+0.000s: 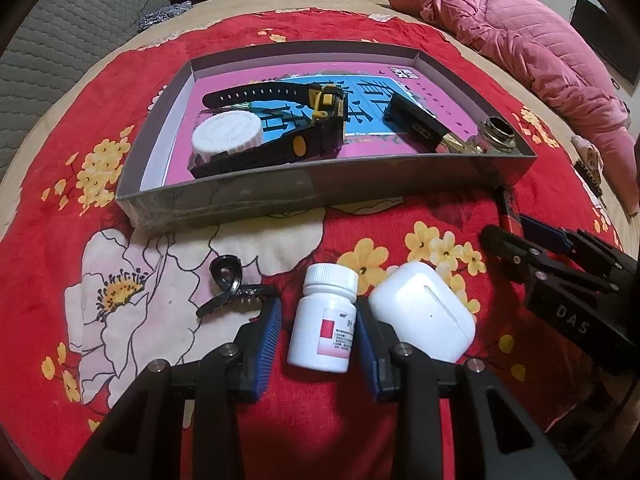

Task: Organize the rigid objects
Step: 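Grasp the red lighter with right tool while left tool grasps white pill bottle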

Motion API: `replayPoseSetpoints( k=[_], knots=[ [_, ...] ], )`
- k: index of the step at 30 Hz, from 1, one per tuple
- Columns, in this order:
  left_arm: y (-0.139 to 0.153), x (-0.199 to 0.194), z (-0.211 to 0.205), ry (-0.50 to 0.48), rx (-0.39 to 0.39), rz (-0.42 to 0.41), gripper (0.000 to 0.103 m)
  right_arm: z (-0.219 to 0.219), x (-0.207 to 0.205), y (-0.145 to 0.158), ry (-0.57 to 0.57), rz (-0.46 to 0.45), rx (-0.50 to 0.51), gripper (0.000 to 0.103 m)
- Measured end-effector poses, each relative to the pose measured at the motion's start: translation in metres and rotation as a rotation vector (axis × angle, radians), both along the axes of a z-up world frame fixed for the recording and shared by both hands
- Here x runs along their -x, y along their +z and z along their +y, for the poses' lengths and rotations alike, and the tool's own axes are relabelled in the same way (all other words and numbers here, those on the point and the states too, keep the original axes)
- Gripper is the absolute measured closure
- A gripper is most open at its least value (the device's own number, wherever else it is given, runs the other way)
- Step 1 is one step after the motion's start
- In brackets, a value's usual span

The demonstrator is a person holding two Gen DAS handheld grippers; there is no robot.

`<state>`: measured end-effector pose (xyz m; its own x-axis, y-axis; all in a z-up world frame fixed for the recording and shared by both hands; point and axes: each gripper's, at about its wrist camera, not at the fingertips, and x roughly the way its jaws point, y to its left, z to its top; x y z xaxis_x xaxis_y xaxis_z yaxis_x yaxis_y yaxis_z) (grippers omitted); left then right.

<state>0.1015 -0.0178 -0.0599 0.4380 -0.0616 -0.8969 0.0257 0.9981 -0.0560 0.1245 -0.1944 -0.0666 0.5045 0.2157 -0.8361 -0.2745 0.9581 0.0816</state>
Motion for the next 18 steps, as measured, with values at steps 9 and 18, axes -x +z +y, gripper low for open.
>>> replayPoseSetpoints(
  k=[9, 18],
  knots=[
    [0.001, -0.002, 0.001, 0.014, -0.002, -0.009, 0.074, 0.0, 0.007, 0.005, 0.052, -0.004, -0.019, 0.066],
    [0.003, 0.0, 0.003, 0.015, 0.005, -0.012, 0.075, 0.014, 0.017, 0.011, 0.151, -0.012, -0.045, 0.078]
  ],
)
